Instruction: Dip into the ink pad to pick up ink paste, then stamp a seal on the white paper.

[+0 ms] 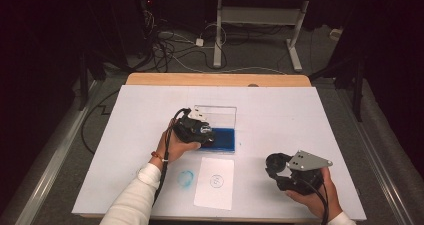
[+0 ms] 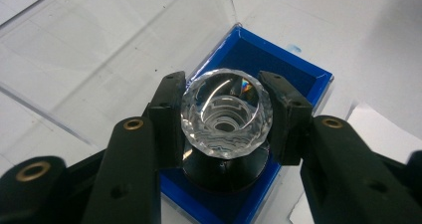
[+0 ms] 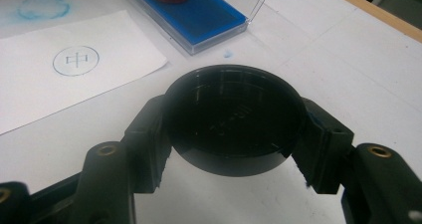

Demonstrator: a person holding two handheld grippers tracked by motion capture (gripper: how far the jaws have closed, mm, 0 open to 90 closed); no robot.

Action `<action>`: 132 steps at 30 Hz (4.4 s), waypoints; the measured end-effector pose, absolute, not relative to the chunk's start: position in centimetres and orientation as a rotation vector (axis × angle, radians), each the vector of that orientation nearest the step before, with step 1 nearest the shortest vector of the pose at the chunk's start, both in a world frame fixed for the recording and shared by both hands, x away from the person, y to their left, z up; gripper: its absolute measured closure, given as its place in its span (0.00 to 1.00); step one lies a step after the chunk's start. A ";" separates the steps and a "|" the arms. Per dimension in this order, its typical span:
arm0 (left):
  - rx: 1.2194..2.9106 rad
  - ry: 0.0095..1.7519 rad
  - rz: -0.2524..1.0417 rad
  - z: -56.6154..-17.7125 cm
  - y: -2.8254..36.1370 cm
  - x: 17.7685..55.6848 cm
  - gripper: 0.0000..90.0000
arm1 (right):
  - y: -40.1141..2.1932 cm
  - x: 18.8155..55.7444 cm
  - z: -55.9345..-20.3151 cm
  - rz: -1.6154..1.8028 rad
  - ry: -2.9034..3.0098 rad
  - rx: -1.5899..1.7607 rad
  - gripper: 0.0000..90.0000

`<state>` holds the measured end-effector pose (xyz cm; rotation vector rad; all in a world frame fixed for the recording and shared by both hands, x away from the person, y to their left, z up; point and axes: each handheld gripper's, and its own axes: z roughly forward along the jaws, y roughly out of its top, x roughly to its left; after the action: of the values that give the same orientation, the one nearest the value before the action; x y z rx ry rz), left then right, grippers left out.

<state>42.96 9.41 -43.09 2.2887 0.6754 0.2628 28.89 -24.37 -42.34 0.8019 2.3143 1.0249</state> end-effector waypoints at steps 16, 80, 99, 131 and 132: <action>2.283 0.662 0.281 -43.2 9.4 42.8 0.61 | -24.5 28.8 -42.2 1.035 2.303 0.815 0.43; 2.122 0.593 0.425 -36.8 12.6 38.6 0.61 | -24.6 29.0 -42.1 1.017 2.310 0.810 0.43; 2.086 0.544 0.427 -36.5 13.3 36.4 0.61 | -24.6 28.5 -42.2 0.997 2.309 0.801 0.43; 2.128 0.379 0.363 -36.8 11.6 32.8 0.61 | -24.3 28.2 -42.3 0.999 2.329 0.777 0.43; 2.129 0.373 0.360 -36.8 11.5 32.7 0.61 | -24.3 28.2 -42.3 1.000 2.328 0.778 0.43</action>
<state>32.66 11.47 -36.76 2.1286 0.3733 0.3602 28.17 -24.29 -42.25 0.7781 2.3279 1.0000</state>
